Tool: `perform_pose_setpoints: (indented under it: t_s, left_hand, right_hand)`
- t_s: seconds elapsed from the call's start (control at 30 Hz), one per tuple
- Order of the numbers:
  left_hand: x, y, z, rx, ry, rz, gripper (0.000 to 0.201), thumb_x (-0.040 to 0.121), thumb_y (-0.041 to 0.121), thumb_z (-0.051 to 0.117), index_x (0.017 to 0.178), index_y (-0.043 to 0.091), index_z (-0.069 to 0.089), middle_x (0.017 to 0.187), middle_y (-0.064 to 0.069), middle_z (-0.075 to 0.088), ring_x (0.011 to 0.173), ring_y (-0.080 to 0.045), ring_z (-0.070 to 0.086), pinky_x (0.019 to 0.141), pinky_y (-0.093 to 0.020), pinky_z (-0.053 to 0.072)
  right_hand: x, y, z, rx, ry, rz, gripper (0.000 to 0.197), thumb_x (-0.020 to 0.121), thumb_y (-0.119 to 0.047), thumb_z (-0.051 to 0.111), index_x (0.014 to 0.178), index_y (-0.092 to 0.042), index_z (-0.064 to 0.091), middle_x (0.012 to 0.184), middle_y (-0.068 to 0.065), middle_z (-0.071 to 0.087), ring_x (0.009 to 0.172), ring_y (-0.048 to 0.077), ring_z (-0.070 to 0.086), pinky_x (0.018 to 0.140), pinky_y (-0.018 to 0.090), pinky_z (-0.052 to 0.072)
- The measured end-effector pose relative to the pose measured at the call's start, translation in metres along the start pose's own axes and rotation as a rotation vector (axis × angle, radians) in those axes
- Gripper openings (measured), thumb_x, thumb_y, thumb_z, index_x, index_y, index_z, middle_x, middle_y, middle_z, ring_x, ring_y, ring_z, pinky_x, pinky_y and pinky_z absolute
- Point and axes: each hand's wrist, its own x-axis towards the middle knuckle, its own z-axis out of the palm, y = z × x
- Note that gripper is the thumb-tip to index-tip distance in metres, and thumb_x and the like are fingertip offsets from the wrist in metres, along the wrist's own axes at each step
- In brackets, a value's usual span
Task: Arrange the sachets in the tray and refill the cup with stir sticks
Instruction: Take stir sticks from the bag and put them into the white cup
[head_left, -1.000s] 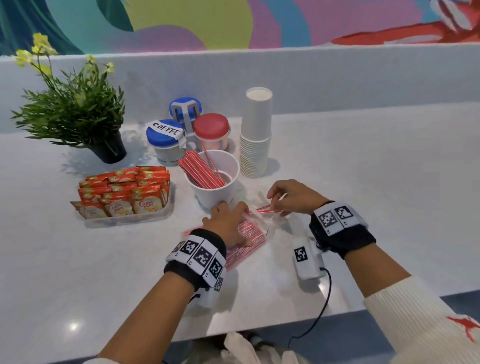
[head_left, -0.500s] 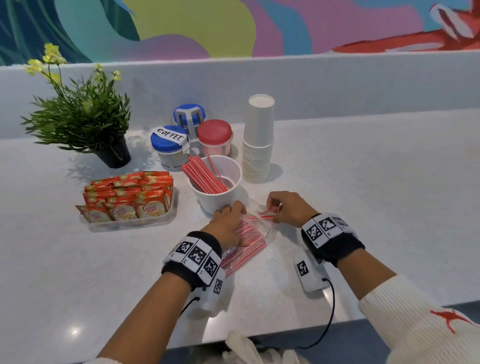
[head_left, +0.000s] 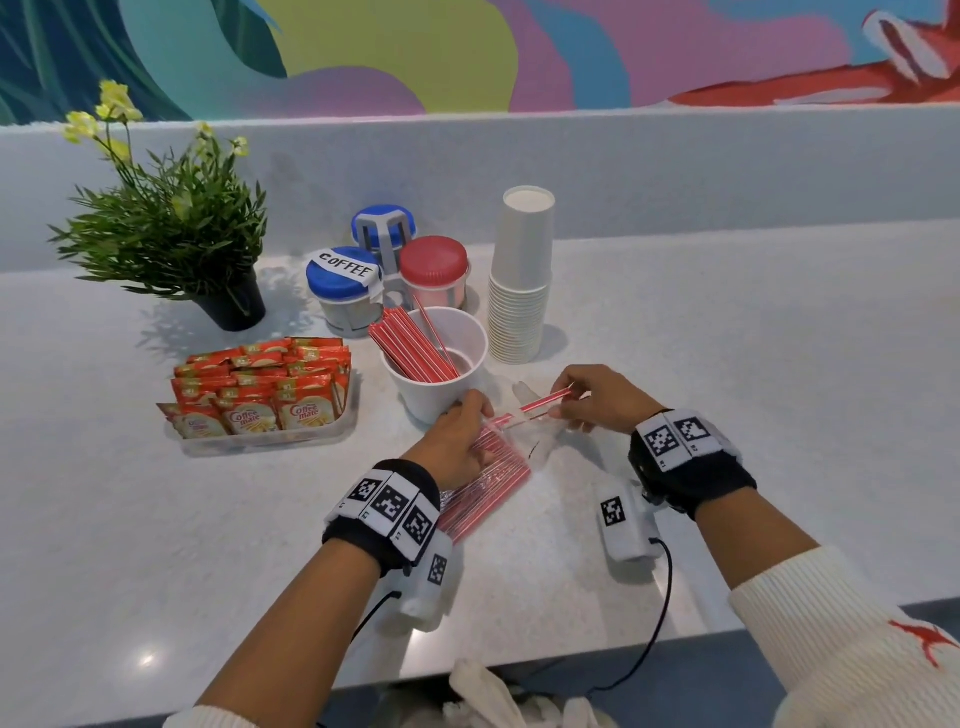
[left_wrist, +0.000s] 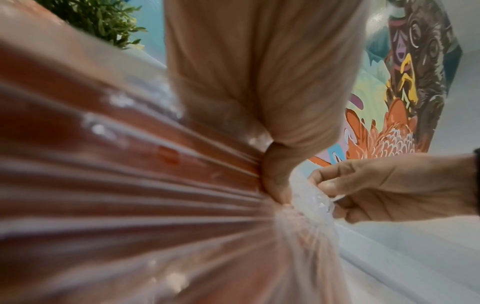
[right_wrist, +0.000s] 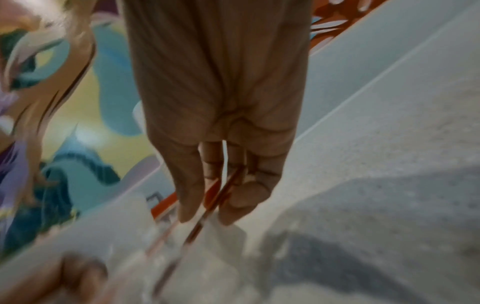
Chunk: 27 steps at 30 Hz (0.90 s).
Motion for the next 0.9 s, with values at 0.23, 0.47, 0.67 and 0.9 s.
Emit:
perform_pose_setpoints:
  t_s: [0.23,0.47,0.67,0.9]
  left_hand:
    - [0.001,-0.002,0.002,-0.003,0.046,0.028,0.038,0.087,-0.001,0.055,0.106,0.019,0.029,0.122,-0.01,0.045,0.104,-0.017,0.045,0.09,-0.025,0.039]
    - [-0.002,-0.002,0.003,-0.029,0.083,0.057,0.042,0.085,0.0,0.058,0.107,0.022,0.029,0.121,-0.01,0.046,0.109,-0.021,0.05,0.09,-0.029,0.043]
    - [-0.007,-0.002,0.001,0.069,0.053,-0.051,0.061,0.082,0.014,0.067,0.128,0.024,0.028,0.135,-0.009,0.041,0.126,-0.027,0.041,0.108,-0.047,0.035]
    - [-0.003,0.0,-0.002,0.067,0.019,-0.071,0.062,0.08,0.016,0.069,0.127,0.024,0.029,0.135,-0.009,0.044,0.126,-0.027,0.042,0.107,-0.042,0.037]
  right_hand:
    - [-0.006,-0.014,0.005,0.712,0.042,-0.055,0.01,0.084,0.005,0.059,0.077,-0.002,0.06,0.058,0.004,0.062,0.048,0.005,0.058,0.052,0.013,0.05]
    - [-0.001,-0.023,0.038,0.689,0.024,-0.083,0.016,0.09,-0.002,0.052,0.077,-0.004,0.061,0.065,0.011,0.058,0.05,0.007,0.058,0.055,0.016,0.051]
    - [0.003,-0.036,0.022,0.256,0.476,-0.204,0.038,0.098,-0.023,0.041,0.072,-0.005,0.061,0.057,-0.001,0.057,0.045,-0.001,0.053,0.056,0.01,0.041]
    - [0.005,-0.027,0.037,0.054,0.221,-0.108,0.034,0.099,-0.023,0.035,0.079,-0.009,0.059,0.089,0.011,0.071,0.094,0.024,0.063,0.084,0.028,0.041]
